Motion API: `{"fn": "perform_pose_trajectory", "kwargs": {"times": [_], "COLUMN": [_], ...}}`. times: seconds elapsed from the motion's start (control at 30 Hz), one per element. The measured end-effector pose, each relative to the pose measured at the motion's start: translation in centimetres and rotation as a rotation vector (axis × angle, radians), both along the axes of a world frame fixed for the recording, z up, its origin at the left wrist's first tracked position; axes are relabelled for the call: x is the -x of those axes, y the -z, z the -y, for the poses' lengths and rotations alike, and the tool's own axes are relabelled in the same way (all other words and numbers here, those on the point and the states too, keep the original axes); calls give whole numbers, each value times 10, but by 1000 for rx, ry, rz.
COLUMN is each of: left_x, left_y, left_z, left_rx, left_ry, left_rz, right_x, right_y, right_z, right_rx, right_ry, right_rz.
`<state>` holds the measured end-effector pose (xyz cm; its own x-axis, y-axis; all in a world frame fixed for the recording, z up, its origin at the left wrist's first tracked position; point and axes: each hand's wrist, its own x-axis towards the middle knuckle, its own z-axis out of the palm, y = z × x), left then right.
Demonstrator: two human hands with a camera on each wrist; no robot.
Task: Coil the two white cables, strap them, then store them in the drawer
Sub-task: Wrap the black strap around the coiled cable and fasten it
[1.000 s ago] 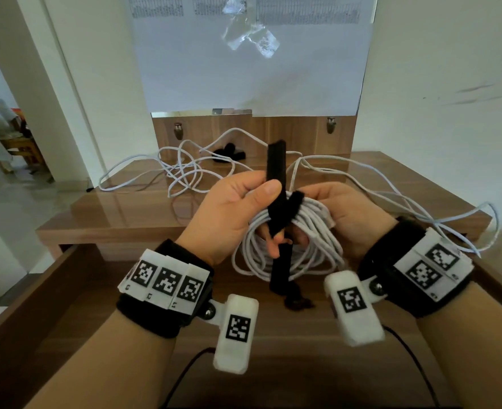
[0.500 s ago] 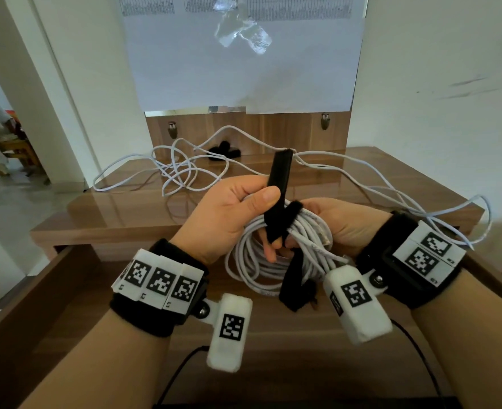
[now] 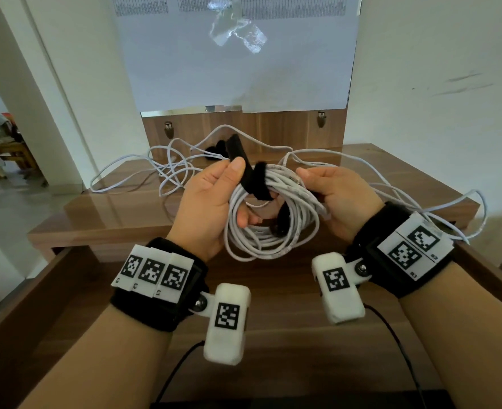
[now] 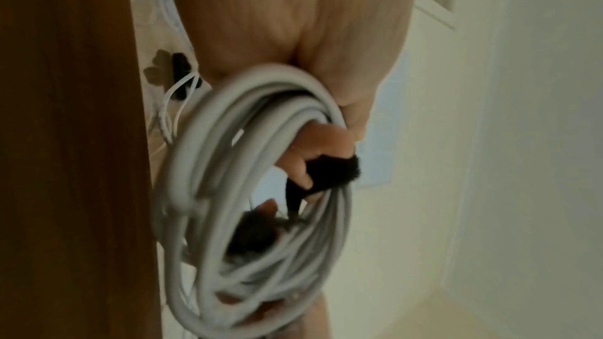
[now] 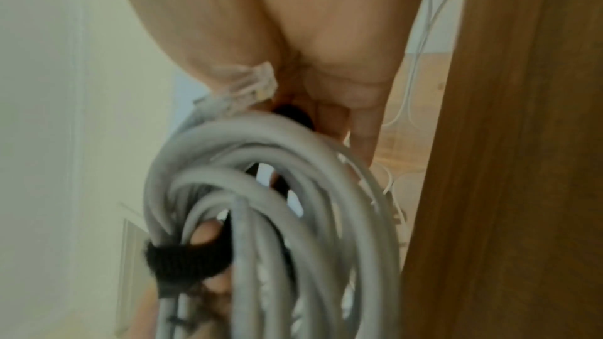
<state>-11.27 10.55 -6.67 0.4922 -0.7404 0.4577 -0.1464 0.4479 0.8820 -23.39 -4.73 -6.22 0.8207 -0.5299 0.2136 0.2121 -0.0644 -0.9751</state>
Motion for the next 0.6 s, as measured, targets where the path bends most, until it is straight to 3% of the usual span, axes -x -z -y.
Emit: {"fn": "perform_pose_trajectory", "kwargs": {"times": [0.13,0.27,0.37,0.47,0.6], "left_x": [-6,-11,-4,-3,-1], "left_y": [0,3,3,4,13], "left_z": [-1,-6,-6,-3,7], "left_rx": [-32,-279,-429,-440,-265], "left_ry": [-45,113,165,-46,-370], "left_rz": [-71,196,269,391,351], "right_x": [2,6,6,11,9], "right_y": [-1,-2,-2,-9,-9], "right_z": [7,11,7,4,-20], "right_rx": [65,334,457,618,814], "right_ry": [134,226,244,385,351], "right_rz": [49,-2,-45,24,55]}}
